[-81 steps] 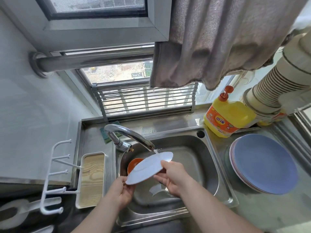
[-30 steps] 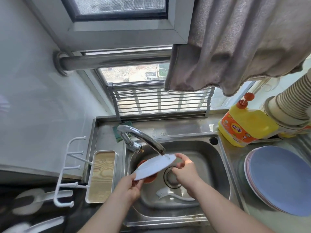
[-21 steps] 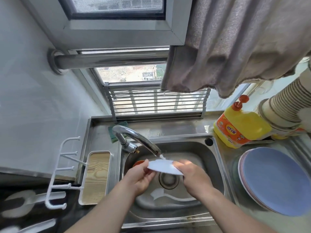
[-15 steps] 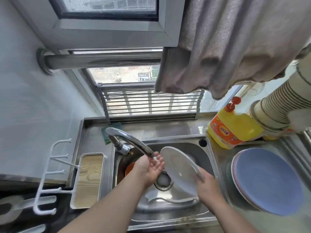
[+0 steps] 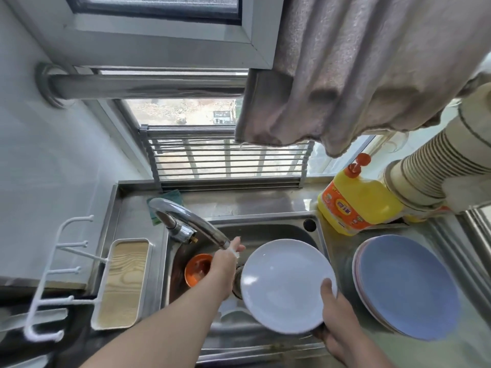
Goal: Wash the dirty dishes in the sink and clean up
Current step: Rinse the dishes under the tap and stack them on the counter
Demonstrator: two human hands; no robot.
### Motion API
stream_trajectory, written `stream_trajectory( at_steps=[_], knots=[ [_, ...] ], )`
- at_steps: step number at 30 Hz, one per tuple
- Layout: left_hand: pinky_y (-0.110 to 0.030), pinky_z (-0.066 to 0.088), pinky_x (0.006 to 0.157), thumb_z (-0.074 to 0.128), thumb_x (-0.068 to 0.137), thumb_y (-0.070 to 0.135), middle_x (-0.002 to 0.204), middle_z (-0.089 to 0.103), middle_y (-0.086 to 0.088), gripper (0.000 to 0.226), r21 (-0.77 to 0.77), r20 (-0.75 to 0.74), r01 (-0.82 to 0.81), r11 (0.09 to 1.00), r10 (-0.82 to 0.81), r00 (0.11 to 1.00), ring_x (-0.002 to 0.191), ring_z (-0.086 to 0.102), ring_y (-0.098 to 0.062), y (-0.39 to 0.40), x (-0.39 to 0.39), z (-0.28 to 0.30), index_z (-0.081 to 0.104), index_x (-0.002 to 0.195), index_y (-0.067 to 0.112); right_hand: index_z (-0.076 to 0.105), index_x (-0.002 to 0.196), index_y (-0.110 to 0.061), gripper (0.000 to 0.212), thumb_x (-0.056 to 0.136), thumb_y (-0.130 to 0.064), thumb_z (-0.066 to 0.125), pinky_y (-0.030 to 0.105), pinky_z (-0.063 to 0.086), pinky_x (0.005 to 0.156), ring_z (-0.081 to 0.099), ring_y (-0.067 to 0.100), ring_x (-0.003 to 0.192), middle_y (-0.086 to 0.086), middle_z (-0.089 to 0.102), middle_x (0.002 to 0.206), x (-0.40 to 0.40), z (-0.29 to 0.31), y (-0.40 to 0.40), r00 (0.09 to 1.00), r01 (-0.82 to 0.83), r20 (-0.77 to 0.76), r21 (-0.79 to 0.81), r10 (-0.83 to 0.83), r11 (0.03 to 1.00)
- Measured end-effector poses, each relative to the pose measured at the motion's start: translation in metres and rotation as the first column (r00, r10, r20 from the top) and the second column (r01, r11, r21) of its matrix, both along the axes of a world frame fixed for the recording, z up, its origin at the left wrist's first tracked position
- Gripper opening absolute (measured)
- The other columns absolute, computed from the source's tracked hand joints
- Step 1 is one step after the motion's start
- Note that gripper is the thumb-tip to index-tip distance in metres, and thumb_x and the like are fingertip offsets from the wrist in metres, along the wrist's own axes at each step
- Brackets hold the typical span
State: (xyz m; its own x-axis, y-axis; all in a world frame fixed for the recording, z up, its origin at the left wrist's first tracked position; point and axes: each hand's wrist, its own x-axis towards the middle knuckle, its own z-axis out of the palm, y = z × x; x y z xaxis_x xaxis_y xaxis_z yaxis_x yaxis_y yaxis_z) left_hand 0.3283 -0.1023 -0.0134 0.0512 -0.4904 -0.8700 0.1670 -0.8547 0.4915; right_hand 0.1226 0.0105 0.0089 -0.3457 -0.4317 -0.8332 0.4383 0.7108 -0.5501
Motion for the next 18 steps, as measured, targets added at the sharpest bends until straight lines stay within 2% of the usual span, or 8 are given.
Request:
stream_trajectory(
  at_steps=[3, 7, 11, 13, 14, 15, 16, 18],
  knots=[
    [-0.038, 0.054, 0.08, 0.063, 0.101, 0.039, 0.117, 0.068, -0.006, 0.035, 0.005, 0.074, 0.164, 0.986, -0.164, 0.984, 0.103, 0.067, -0.028, 0.014, 0.025, 0.001, 0.063, 0.132, 0.023, 0.06, 0.124, -0.027, 0.035, 0.107, -0.052, 0.042, 0.065, 0.058, 0.09, 0.069, 0.042, 0.108, 0.013, 0.073, 0.118, 0.01, 0.0, -0.006, 0.996, -0.024, 0.092, 0.03, 0.021, 0.999],
    [-0.054, 0.059, 0.095, 0.063, 0.098, 0.059, 0.119, 0.076, -0.015, 0.051, 0.053, -0.254, 0.167, 0.985, -0.149, 0.956, 0.111, 0.073, -0.039, 0.036, 0.067, -0.002, 0.071, 0.127, 0.018, 0.062, 0.124, -0.028, 0.042, 0.105, -0.059, 0.039, 0.059, 0.06, 0.089, 0.072, 0.04, 0.106, 0.011, 0.078, 0.114, 0.034, -0.012, -0.014, 0.983, -0.082, 0.167, 0.031, 0.076, 0.996],
    [-0.055, 0.057, 0.099, 0.05, 0.11, 0.035, 0.12, 0.076, -0.015, 0.037, -0.015, -0.12, 0.151, 0.988, -0.151, 0.981, 0.113, 0.072, -0.039, 0.049, 0.1, -0.006, 0.062, 0.137, 0.014, 0.064, 0.118, -0.019, 0.042, 0.108, -0.053, 0.041, 0.047, 0.062, 0.078, 0.075, 0.034, 0.096, 0.012, 0.077, 0.11, 0.062, -0.023, -0.028, 0.967, -0.216, 0.146, 0.026, 0.211, 0.976],
    [-0.057, 0.056, 0.101, 0.046, 0.111, 0.028, 0.119, 0.076, -0.017, 0.032, -0.03, -0.081, 0.133, 0.991, -0.135, 0.988, 0.112, 0.072, -0.041, 0.057, 0.116, -0.007, 0.062, 0.134, 0.013, 0.059, 0.111, -0.012, 0.037, 0.11, -0.044, 0.041, 0.044, 0.057, 0.084, 0.069, 0.034, 0.093, 0.015, 0.068, 0.106, 0.073, -0.028, -0.039, 0.969, -0.244, 0.037, 0.038, 0.243, 0.969],
    [-0.054, 0.058, 0.097, 0.046, 0.111, 0.026, 0.116, 0.077, -0.018, 0.031, -0.02, -0.056, 0.129, 0.991, -0.13, 0.99, 0.108, 0.073, -0.041, 0.061, 0.123, -0.008, 0.062, 0.133, 0.01, 0.057, 0.105, -0.01, 0.034, 0.11, -0.04, 0.043, 0.046, 0.056, 0.088, 0.057, 0.042, 0.12, 0.015, 0.062, 0.1, 0.08, -0.03, -0.046, 0.968, -0.249, -0.022, 0.038, 0.25, 0.968],
    [-0.048, 0.061, 0.086, 0.047, 0.111, 0.024, 0.111, 0.078, -0.018, 0.03, -0.003, -0.027, 0.116, 0.993, -0.117, 0.993, 0.101, 0.074, -0.04, 0.065, 0.132, -0.007, 0.062, 0.131, 0.008, 0.057, 0.1, -0.009, 0.031, 0.109, -0.036, 0.045, 0.045, 0.056, 0.082, 0.034, 0.015, 0.081, 0.012, 0.056, 0.092, 0.088, -0.031, -0.054, 0.962, -0.264, -0.069, 0.023, 0.265, 0.964],
    [-0.041, 0.062, 0.072, 0.049, 0.11, 0.024, 0.103, 0.079, -0.016, 0.03, 0.019, -0.002, 0.104, 0.994, -0.104, 0.995, 0.09, 0.075, -0.038, 0.07, 0.14, -0.008, 0.062, 0.13, 0.005, 0.058, 0.094, -0.011, 0.028, 0.107, -0.033, 0.048, 0.039, 0.053, 0.071, 0.054, 0.025, 0.075, 0.008, 0.055, 0.086, 0.096, -0.031, -0.061, 0.95, -0.294, -0.114, 0.003, 0.292, 0.956],
    [-0.031, 0.055, 0.05, 0.052, 0.108, 0.023, 0.09, 0.076, -0.014, 0.031, 0.086, 0.014, 0.066, 0.994, -0.067, 0.998, 0.07, 0.07, -0.031, 0.077, 0.153, -0.006, 0.061, 0.128, 0.001, 0.061, 0.085, -0.015, 0.025, 0.104, -0.031, 0.053, 0.032, 0.043, 0.065, 0.051, 0.023, 0.071, 0.004, 0.058, 0.078, 0.113, -0.032, -0.073, 0.929, -0.344, -0.158, -0.03, 0.336, 0.938]
  ],
)
